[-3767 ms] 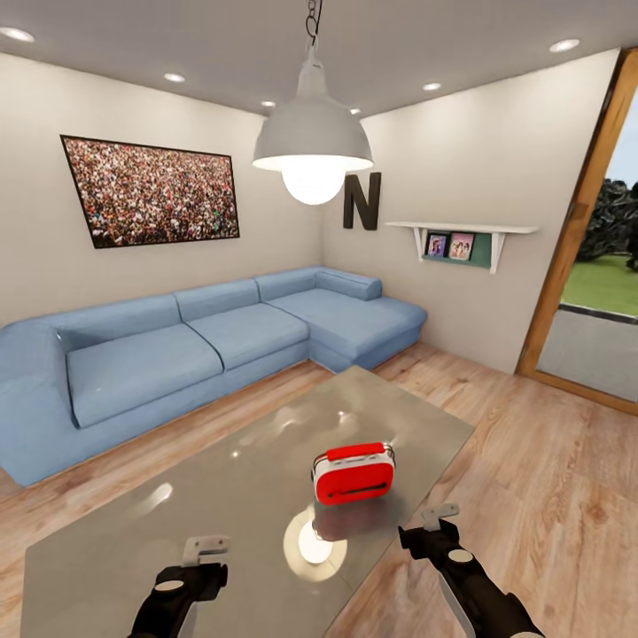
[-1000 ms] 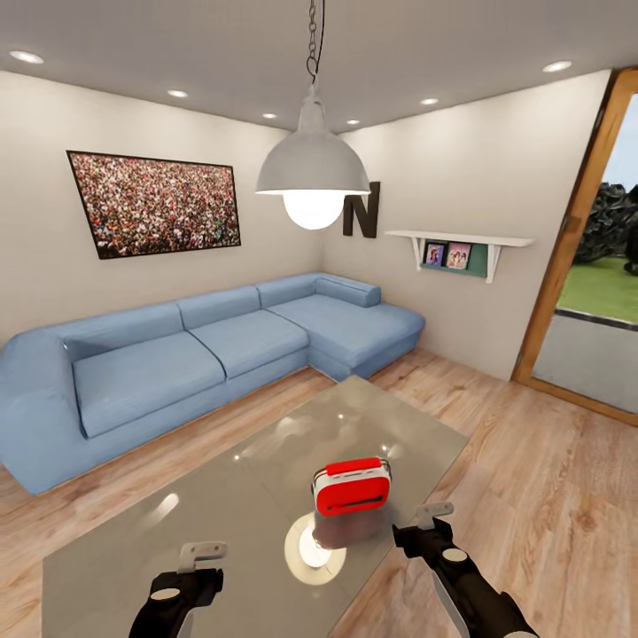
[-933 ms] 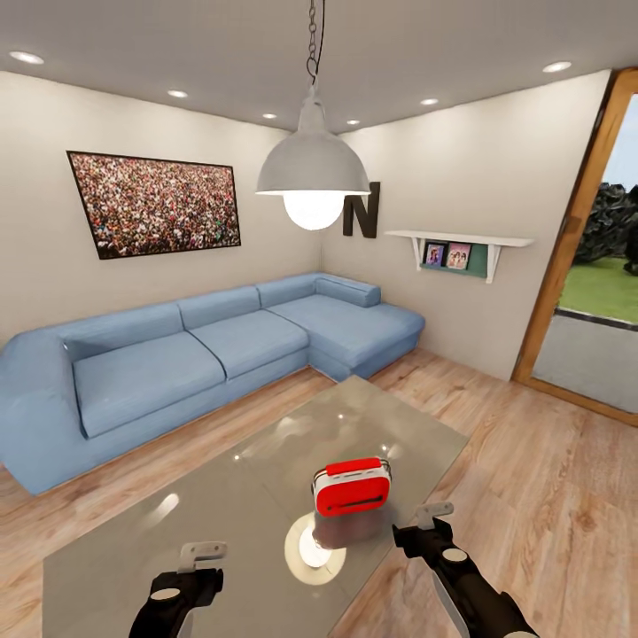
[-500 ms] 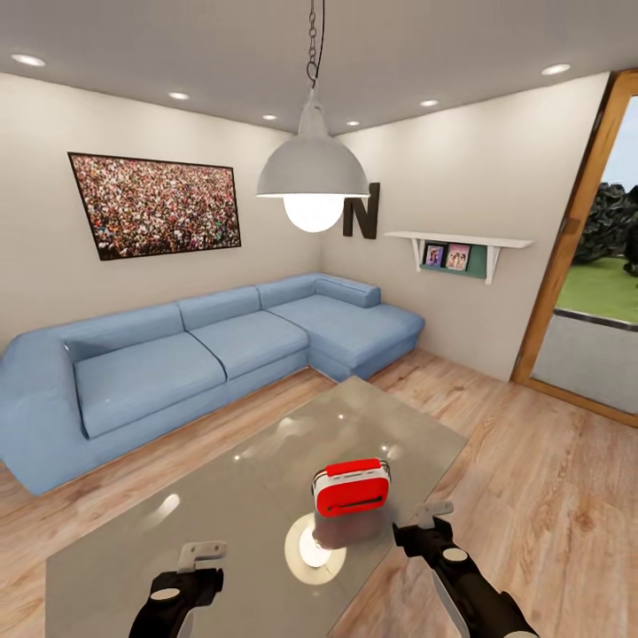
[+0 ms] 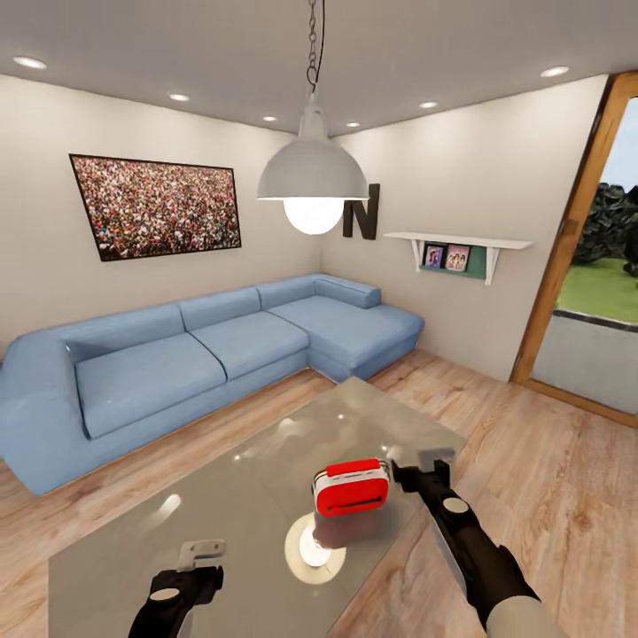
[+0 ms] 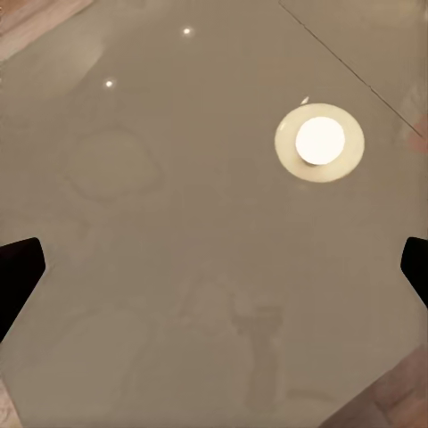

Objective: Turn on the radio receiver that's on the table in the living room.

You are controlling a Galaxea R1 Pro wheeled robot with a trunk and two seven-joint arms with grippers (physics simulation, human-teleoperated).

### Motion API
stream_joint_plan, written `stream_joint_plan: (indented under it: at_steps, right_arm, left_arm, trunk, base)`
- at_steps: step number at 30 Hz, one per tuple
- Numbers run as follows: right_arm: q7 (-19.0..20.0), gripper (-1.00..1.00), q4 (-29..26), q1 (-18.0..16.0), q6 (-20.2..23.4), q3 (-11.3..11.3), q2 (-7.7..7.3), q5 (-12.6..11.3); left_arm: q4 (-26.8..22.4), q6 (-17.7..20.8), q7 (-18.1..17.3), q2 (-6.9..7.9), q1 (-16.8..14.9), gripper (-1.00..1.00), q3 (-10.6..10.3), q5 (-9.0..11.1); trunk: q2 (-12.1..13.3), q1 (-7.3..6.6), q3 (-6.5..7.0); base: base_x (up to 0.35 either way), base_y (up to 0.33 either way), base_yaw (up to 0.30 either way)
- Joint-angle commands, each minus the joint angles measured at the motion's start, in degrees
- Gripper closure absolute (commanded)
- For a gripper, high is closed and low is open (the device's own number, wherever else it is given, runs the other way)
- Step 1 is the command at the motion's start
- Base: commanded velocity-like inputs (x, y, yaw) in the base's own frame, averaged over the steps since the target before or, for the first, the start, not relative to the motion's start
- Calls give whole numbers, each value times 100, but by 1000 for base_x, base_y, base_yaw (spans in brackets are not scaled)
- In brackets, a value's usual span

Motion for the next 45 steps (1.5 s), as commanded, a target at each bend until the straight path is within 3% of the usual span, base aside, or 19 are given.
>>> stream_joint_plan:
  at_steps: [1, 3, 9, 12, 15, 18, 21, 25, 31, 45]
  right_arm:
    - [2, -100, -17, -65, 94, -4, 0, -4]
    - [18, -100, -68, -469, 739, -16, 3, -7]
    - [52, -100, -307, -1206, 1595, -5, 27, -6]
    - [64, -100, -445, -1554, 2669, 18, 277, 1]
    - [35, -100, -432, -1703, 3150, 31, 510, 3]
    - [32, -100, -258, -1742, 3293, 85, 627, 2]
    - [48, -100, -161, -1753, 3497, 418, 682, 4]
    - [50, -100, -154, -1783, 4194, 946, 763, 12]
    - [68, -100, -143, -2122, 4438, 1052, 797, -7]
    - [66, -100, -157, -2159, 4411, 1056, 764, 30]
  left_arm:
    - [-1, 0, 0, 0, 0, -100, 0, 0]
    - [-1, 0, 0, 1, 0, -100, 0, 0]
    - [-1, 0, 0, -1, 0, -100, 0, 0]
    - [-1, 0, 0, -5, 0, -100, 0, 0]
    - [-1, 0, 0, -7, 0, -100, 0, 0]
    - [-1, 0, 0, -8, 0, -100, -1, 0]
    - [-1, 0, 0, -15, 0, -100, -7, 3]
    - [-1, 0, 0, -24, 0, -100, -8, 7]
    - [-1, 0, 1, -39, 0, -100, -8, 10]
    - [-6, -7, 14, -34, 0, -100, -11, 13]
  trunk:
    - [42, -23, 18]
    - [42, -23, 18]
    - [42, -23, 18]
    - [42, -23, 18]
    - [42, -23, 18]
    - [42, -23, 18]
    - [42, -23, 18]
    - [42, -23, 18]
    - [42, -23, 18]
    - [42, -23, 18]
  base:
    - [0, 0, 0]
    - [0, 0, 0]
    - [0, 0, 0]
    - [0, 0, 0]
    - [0, 0, 0]
    - [0, 0, 0]
    - [0, 0, 0]
    - [0, 0, 0]
    - [0, 0, 0]
    - [0, 0, 0]
